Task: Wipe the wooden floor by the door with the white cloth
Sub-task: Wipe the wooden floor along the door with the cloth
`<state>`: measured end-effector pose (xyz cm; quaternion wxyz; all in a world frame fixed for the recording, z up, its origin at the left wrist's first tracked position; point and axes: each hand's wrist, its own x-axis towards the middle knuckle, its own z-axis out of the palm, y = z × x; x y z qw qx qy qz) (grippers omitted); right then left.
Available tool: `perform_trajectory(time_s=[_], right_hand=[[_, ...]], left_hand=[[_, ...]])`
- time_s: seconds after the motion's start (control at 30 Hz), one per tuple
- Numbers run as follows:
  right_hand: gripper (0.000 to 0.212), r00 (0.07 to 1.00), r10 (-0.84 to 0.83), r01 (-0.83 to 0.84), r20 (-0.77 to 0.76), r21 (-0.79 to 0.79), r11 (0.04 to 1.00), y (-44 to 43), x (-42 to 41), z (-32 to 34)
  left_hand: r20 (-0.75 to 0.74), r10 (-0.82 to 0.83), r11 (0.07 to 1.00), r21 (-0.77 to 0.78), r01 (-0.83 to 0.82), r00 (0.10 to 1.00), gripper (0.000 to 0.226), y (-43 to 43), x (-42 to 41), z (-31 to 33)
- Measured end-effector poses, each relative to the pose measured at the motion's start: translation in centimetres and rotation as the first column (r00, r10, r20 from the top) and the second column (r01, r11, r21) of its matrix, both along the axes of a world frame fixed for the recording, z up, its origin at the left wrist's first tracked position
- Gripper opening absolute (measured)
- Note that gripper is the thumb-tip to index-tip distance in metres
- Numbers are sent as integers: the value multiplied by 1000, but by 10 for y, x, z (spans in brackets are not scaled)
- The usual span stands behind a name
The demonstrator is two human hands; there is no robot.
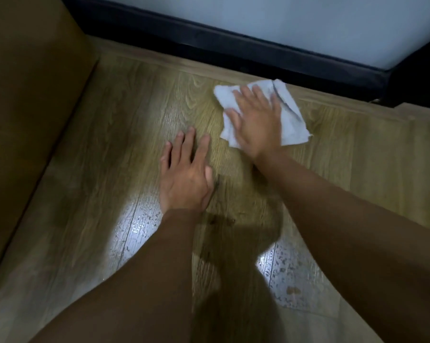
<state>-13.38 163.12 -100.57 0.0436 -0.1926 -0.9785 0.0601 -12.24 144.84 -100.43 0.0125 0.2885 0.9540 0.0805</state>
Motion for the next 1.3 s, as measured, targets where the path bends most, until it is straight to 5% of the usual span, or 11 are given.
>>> perform_trajectory(time_s=[0.07,0.23,0.47,0.63,0.87,1.07,1.17,1.3], right_hand=[[56,1000,3,-4,6,36,999,-26,-4,-4],[54,943,328,-332,51,89,939,-4,76,3],[57,993,-103,100,54,54,994,2,12,-3],[53,964,260,-262,56,26,965,12,83,1],[52,993,-95,100,67,-77,992,8,16,2],[51,978,209,-205,19,-129,970,18,88,4],[50,997,76,-68,25,-232,970,62,91,6],[52,996,-45,52,74,-93,994,68,44,2]], left_hand=[[-5,6,1000,8,-6,1000,54,0,1,0],[-12,-2,1000,21,2,1000,51,0,-1,0],[-3,4,1000,18,-4,1000,52,0,1,-1],[22,2,999,33,-3,1000,52,0,1,1],[6,4,999,42,-4,1000,50,-1,4,2],[18,24,999,24,-24,1000,51,4,4,4],[84,46,998,37,-49,995,52,21,4,18],[97,-131,988,93,122,987,51,64,28,29]])
